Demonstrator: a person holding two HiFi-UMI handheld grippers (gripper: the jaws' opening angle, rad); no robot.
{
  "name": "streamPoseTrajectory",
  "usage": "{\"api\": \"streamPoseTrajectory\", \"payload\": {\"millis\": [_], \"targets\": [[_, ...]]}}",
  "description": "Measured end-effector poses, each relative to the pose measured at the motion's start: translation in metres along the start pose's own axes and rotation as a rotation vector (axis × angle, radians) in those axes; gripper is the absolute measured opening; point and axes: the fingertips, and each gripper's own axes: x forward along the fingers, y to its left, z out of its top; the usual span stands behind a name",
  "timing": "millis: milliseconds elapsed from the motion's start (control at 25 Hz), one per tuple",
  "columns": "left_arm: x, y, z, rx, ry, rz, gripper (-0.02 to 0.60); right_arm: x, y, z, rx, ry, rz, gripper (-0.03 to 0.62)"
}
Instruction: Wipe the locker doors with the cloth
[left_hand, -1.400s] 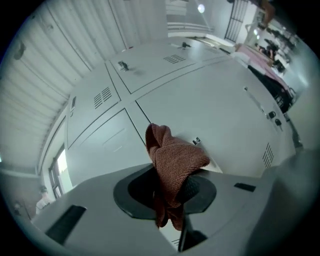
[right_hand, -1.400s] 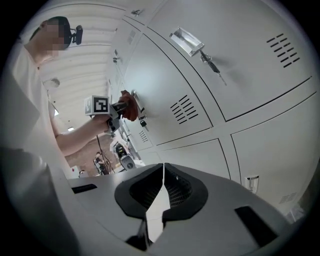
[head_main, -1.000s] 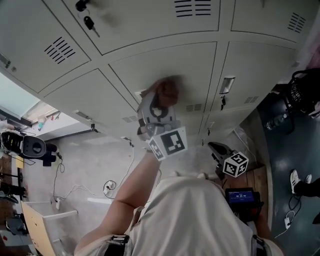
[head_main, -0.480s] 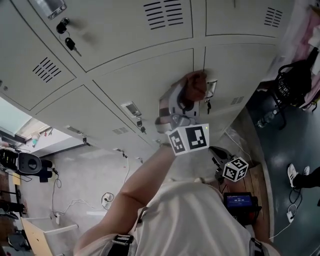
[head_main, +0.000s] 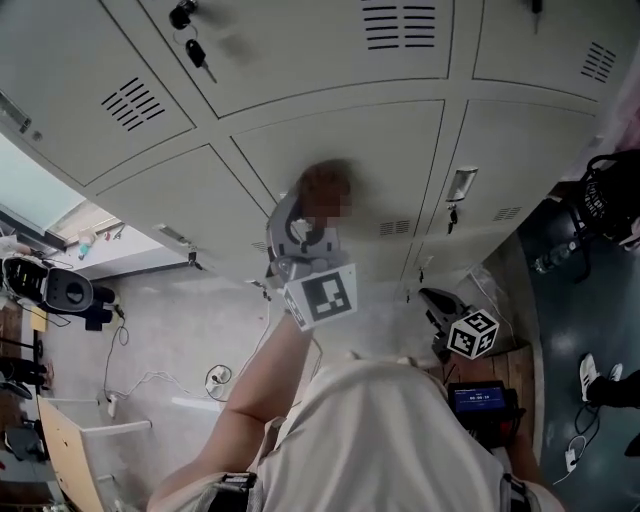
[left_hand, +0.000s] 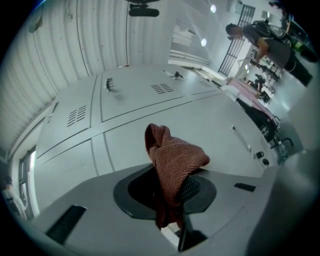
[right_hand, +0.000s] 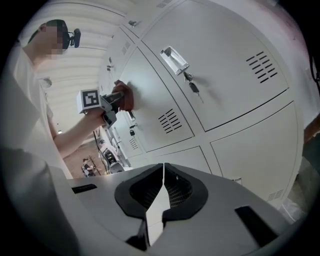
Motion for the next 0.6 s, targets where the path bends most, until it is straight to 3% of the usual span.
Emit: {"api": "streamPoseTrajectory", "payload": {"millis": [160, 320, 480, 600], "targets": [[-0.012, 0.054, -0.013, 0.0, 0.026, 0.121, 0.077, 0.021, 0.012, -0.002, -0.013, 0.029, 0.047, 0.02], [-0.016, 0.104, 0.0, -0.002, 0.023, 0.249, 0.077, 0.03, 0.018, -0.004, -0.023, 0.049, 0.073, 0.02], [-0.01, 0.078, 0.007, 0.064, 0.02, 0.187, 0.077, 0.026, 0.013, -0.008, -0.012, 0.051, 0.058, 0.02], [-0.001, 0.04, 0.012, 0.041, -0.018, 0.127, 0.077, 0.021, 0.01, -0.007, -0.007, 0.043, 0.046, 0.02]]}}
